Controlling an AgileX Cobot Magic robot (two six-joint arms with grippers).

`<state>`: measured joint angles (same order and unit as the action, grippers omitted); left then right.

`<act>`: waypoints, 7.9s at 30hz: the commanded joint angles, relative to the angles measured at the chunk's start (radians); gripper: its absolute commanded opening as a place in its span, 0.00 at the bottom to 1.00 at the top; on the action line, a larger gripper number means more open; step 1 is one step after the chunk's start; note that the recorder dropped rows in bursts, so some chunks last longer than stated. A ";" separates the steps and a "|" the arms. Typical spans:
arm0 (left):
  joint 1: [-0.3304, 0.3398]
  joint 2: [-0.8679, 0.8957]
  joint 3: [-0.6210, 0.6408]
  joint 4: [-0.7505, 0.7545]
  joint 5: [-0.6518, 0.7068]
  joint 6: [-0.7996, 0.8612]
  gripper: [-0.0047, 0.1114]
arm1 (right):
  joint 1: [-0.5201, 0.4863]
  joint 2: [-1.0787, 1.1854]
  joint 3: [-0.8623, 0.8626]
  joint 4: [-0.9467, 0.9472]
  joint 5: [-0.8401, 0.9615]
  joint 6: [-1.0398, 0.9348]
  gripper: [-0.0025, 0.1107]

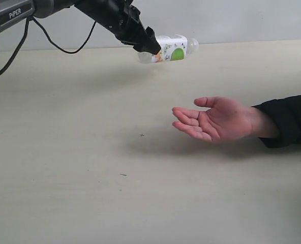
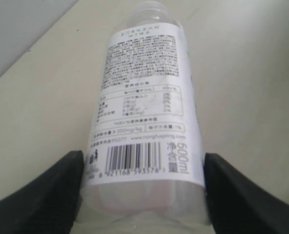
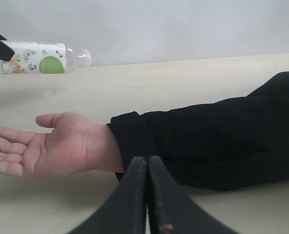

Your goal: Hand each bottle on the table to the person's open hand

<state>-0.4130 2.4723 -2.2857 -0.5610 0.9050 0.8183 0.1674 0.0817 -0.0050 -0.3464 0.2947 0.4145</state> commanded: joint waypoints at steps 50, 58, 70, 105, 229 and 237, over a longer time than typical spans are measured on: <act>-0.452 -0.459 0.966 -0.122 -0.818 -0.350 0.04 | -0.005 0.004 0.005 -0.003 -0.013 -0.002 0.02; -0.452 -0.459 1.035 -0.131 -0.874 -0.377 0.04 | -0.005 0.004 0.005 -0.003 -0.013 -0.002 0.02; -0.452 -0.459 1.004 -0.131 -0.887 -0.382 0.34 | -0.005 0.004 0.005 -0.003 -0.013 -0.002 0.02; -0.452 -0.612 1.004 -0.124 -0.974 -0.399 0.77 | -0.005 0.004 0.005 -0.003 -0.013 -0.002 0.02; 0.194 -2.438 2.286 0.657 -0.559 -1.112 0.04 | -0.005 0.004 0.005 -0.003 -0.013 -0.002 0.02; 0.194 -2.438 2.286 0.655 -0.553 -1.121 0.04 | -0.005 0.004 0.005 -0.003 -0.013 -0.002 0.02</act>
<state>-0.2199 0.0421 0.0008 0.0893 0.3506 -0.2931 0.1674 0.0817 -0.0050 -0.3464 0.2947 0.4145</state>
